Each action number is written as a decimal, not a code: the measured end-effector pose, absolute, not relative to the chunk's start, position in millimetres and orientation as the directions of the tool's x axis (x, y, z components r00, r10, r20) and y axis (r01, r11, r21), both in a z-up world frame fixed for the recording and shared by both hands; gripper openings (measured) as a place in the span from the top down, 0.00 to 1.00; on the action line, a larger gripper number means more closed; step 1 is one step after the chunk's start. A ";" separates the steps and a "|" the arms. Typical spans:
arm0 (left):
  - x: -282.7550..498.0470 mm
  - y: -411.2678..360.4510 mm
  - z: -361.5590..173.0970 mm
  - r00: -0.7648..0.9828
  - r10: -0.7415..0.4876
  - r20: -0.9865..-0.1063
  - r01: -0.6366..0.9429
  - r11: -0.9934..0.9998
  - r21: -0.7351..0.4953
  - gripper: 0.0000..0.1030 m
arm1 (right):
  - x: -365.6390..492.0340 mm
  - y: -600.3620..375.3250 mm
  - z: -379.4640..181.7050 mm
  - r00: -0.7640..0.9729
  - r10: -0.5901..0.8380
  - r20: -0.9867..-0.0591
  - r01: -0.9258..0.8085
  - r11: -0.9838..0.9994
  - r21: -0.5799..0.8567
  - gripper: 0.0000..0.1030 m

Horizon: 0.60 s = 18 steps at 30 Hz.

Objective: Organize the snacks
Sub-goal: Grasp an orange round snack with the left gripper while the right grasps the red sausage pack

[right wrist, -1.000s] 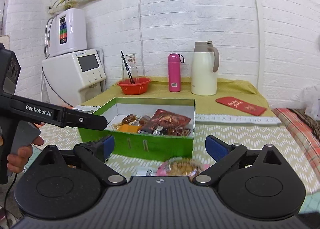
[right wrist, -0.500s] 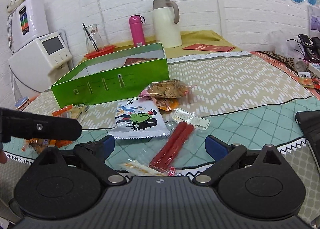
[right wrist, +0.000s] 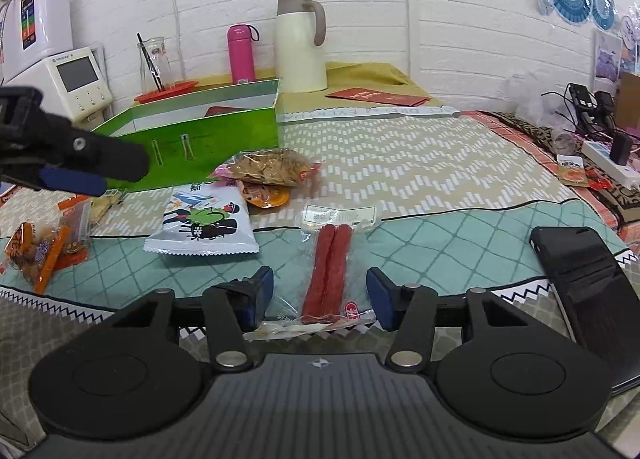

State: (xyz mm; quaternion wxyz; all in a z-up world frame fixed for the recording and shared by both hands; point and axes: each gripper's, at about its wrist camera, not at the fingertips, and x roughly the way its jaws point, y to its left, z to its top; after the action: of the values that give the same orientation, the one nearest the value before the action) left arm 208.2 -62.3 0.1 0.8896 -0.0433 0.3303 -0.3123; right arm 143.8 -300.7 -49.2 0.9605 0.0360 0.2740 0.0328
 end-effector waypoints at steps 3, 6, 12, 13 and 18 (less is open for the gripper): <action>229.0 -91.9 -2.6 0.599 -0.549 -0.582 0.564 0.806 -0.180 0.00 | 142.1 -305.2 -50.3 0.850 0.100 -0.518 -0.046 0.992 0.116 0.15; 250.0 -121.5 -13.0 0.623 -0.478 -0.619 0.578 0.814 -0.047 0.03 | 139.9 -308.5 -49.7 0.853 0.113 -0.509 -0.049 0.989 0.137 0.15; 268.7 -152.8 -35.0 0.564 -0.423 -0.709 0.629 0.777 0.038 0.35 | 142.6 -316.0 -49.9 0.856 0.122 -0.503 -0.051 0.987 0.152 0.05; 269.3 -155.6 -35.7 0.567 -0.423 -0.707 0.629 0.776 0.040 0.34 | 143.5 -316.7 -50.5 0.855 0.126 -0.503 -0.053 0.986 0.156 0.04; 274.9 -166.5 -37.8 0.563 -0.439 -0.700 0.627 0.779 0.015 0.34 | 145.4 -315.4 -52.2 0.858 0.126 -0.499 -0.060 0.987 0.147 0.04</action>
State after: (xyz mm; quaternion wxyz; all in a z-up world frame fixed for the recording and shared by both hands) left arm 274.9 -166.5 -37.8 0.8740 0.1323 0.3546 -0.3048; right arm 145.4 -315.4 -52.2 0.9616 0.0634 0.2625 0.0484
